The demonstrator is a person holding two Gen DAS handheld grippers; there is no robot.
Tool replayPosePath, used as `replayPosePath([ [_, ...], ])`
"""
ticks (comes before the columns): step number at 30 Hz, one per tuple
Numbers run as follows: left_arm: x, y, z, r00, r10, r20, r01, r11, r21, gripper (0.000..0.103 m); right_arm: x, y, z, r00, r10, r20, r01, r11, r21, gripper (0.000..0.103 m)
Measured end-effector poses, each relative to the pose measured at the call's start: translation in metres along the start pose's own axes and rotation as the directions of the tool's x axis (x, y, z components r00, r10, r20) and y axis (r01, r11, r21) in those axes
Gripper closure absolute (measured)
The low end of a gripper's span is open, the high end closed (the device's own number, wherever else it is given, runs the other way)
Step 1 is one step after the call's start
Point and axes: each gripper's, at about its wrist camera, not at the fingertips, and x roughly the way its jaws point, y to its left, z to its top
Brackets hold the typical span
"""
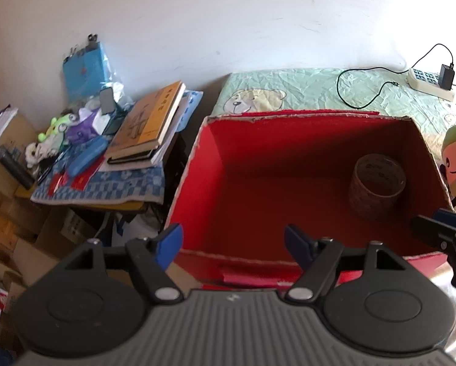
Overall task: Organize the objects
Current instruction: 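Move the open right gripper back out of the box toward the pinecone, then grasp the brown pinecone with the right gripper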
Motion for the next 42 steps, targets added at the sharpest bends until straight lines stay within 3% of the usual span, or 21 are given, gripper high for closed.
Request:
replayPosePath([
  [14,-0.026,-0.008,-0.034,1.000,0.023,-0.009,-0.023,0.999,-0.045,0.018,-0.023,-0.019,-0.021,0.992,0.123,-0.013,-0.123,0.992,0.002,0.066],
  [22,-0.033,-0.020,-0.059,0.992,-0.124,0.017,0.124,0.992,0.011,0.019,-0.017,-0.034,-0.042,0.983,0.158,-0.088,-0.154,0.987,0.055,0.066],
  [27,-0.031,-0.040,-0.082,0.965,-0.260,-0.014,0.260,0.960,0.099,0.019,-0.008,-0.052,-0.058,0.960,0.216,-0.180,-0.184,0.967,0.177,0.066],
  [33,-0.026,-0.064,-0.107,0.918,-0.388,-0.082,0.396,0.902,0.173,0.019,0.001,-0.070,-0.076,0.924,0.279,-0.262,-0.198,0.934,0.296,0.066],
  [42,-0.020,-0.086,-0.122,0.876,-0.466,-0.123,0.481,0.860,0.168,0.019,0.008,-0.092,-0.088,0.867,0.371,-0.333,-0.210,0.878,0.431,0.065],
])
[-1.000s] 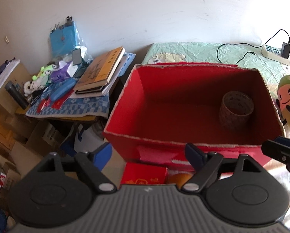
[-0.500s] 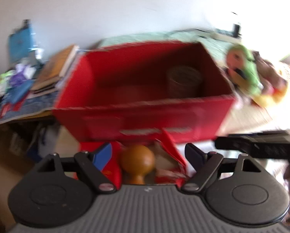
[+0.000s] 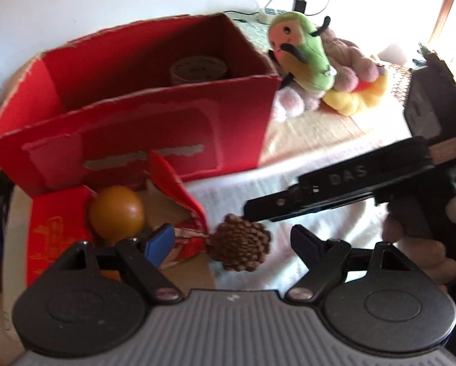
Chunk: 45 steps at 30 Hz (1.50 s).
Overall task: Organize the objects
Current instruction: 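Grasp the brown pinecone with the right gripper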
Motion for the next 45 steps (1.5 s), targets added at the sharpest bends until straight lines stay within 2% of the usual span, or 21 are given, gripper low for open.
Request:
replayPosePath([
  [5,0.009,-0.006,-0.002,1.000,-0.010,-0.024,0.010,1.000,0.012,0.024,0.001,-0.008,0.002,1.000,0.015,-0.023,-0.015,1.000,0.014,0.064],
  [11,0.025,-0.004,-0.006,0.997,-0.010,-0.071,0.009,1.000,-0.014,0.036,0.005,-0.007,0.003,0.998,0.043,-0.043,-0.043,0.999,0.006,0.063],
  [12,0.028,-0.004,-0.007,0.997,-0.007,-0.082,0.006,1.000,-0.016,0.042,0.006,-0.007,0.004,0.998,0.047,-0.046,-0.047,0.999,0.004,0.063],
  [13,0.030,-0.005,-0.007,0.996,0.001,-0.088,-0.002,1.000,-0.014,0.044,0.005,-0.007,0.003,0.997,0.052,-0.050,-0.052,0.999,0.002,0.063],
  [23,0.038,-0.013,-0.002,0.997,0.024,-0.079,-0.023,1.000,0.006,0.043,0.007,-0.008,0.003,0.996,0.058,-0.066,-0.058,0.998,0.006,0.062],
  [28,0.045,-0.024,0.002,0.996,0.044,-0.076,-0.041,0.999,0.028,0.045,0.004,-0.016,0.001,0.995,0.072,-0.072,-0.068,0.996,0.050,0.061],
  [30,0.046,-0.026,0.004,0.996,0.039,-0.076,-0.037,0.999,0.028,0.045,0.000,-0.020,0.001,0.995,0.078,-0.064,-0.074,0.995,0.072,0.071],
  [31,0.047,-0.027,0.005,0.997,0.034,-0.075,-0.032,0.999,0.025,0.045,-0.002,-0.022,0.001,0.994,0.092,-0.064,-0.086,0.993,0.081,0.071],
  [36,0.048,-0.035,0.012,0.997,0.004,-0.072,-0.002,0.999,0.032,0.047,-0.015,-0.022,0.000,0.997,0.069,-0.037,-0.066,0.994,0.082,0.072],
  [45,0.031,-0.053,0.032,0.999,-0.035,0.005,0.034,0.995,0.089,0.047,-0.048,-0.019,0.000,0.995,0.067,0.076,-0.072,0.995,0.068,0.072],
])
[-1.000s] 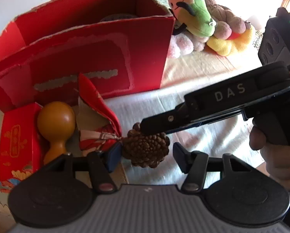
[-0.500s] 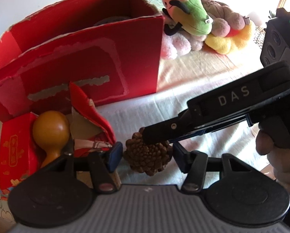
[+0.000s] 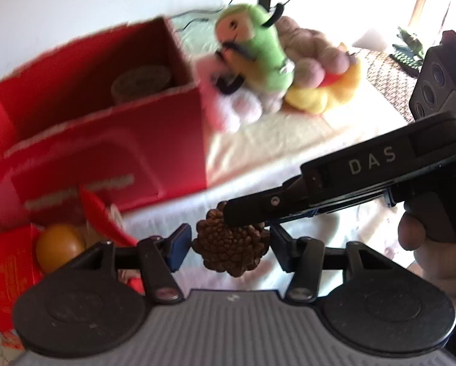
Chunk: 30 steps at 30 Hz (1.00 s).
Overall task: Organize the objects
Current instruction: 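Grasp the brown pinecone with the right gripper, then carry the pinecone with the right gripper over the red box and lower it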
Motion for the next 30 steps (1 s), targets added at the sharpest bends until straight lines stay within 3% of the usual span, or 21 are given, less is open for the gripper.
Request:
replayPosePath([
  [6,-0.023,-0.004,0.022,0.995,-0.038,0.087,0.034,0.998,0.048,0.047,-0.026,0.017,0.004,0.995,0.002,0.099,0.001,1.000,-0.026,0.072],
  [10,-0.042,0.004,0.041,0.983,-0.083,0.162,0.071,0.995,0.074,0.048,-0.043,0.036,0.012,0.984,0.009,0.180,0.000,0.999,-0.048,0.072],
  [12,-0.051,0.011,0.050,0.975,-0.102,0.196,0.087,0.992,0.087,0.048,-0.049,0.048,0.017,0.963,-0.032,0.269,0.044,0.998,-0.040,0.072],
  [18,-0.068,0.041,0.073,0.949,-0.146,0.281,0.123,0.988,0.098,0.048,-0.046,0.093,0.036,0.928,-0.062,0.366,0.116,0.985,-0.127,0.071],
  [24,-0.060,0.089,0.085,0.939,-0.164,0.303,0.155,0.986,0.053,0.048,-0.012,0.128,0.067,0.916,-0.102,0.387,0.188,0.963,-0.190,0.072],
  [30,-0.026,0.131,0.084,0.938,-0.238,0.252,0.253,0.967,-0.029,0.048,0.026,0.137,0.093,0.919,-0.236,0.315,0.311,0.926,-0.214,0.072],
])
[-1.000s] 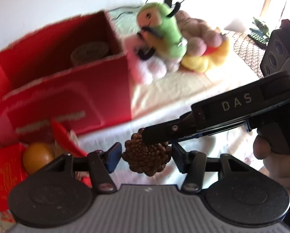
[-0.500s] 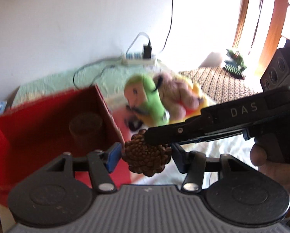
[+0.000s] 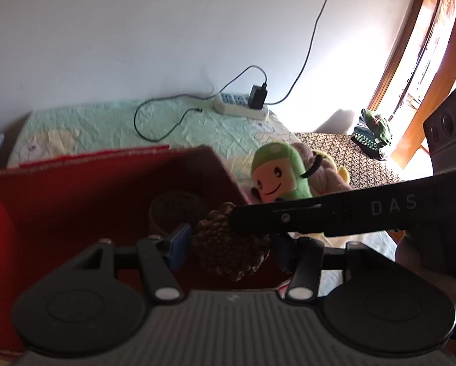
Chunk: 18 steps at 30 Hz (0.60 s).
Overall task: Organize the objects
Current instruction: 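Carry the pinecone with the right gripper over the red box and lower it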
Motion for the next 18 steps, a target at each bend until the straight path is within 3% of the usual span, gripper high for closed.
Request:
replayPosePath([
  [5,0.015,0.017,-0.005,0.998,-0.044,-0.047,0.043,0.999,-0.013,0.048,0.021,0.014,0.005,0.991,-0.110,-0.074,0.104,0.991,-0.086,0.072],
  [9,0.025,0.022,-0.009,0.993,-0.078,-0.086,0.077,0.997,-0.012,0.048,0.031,0.025,0.001,0.972,-0.211,-0.104,0.193,0.968,-0.163,0.071],
  [18,0.042,0.029,-0.011,0.979,-0.131,-0.158,0.130,0.991,-0.015,0.048,0.040,0.027,-0.007,0.938,-0.319,-0.139,0.298,0.942,-0.153,0.070],
])
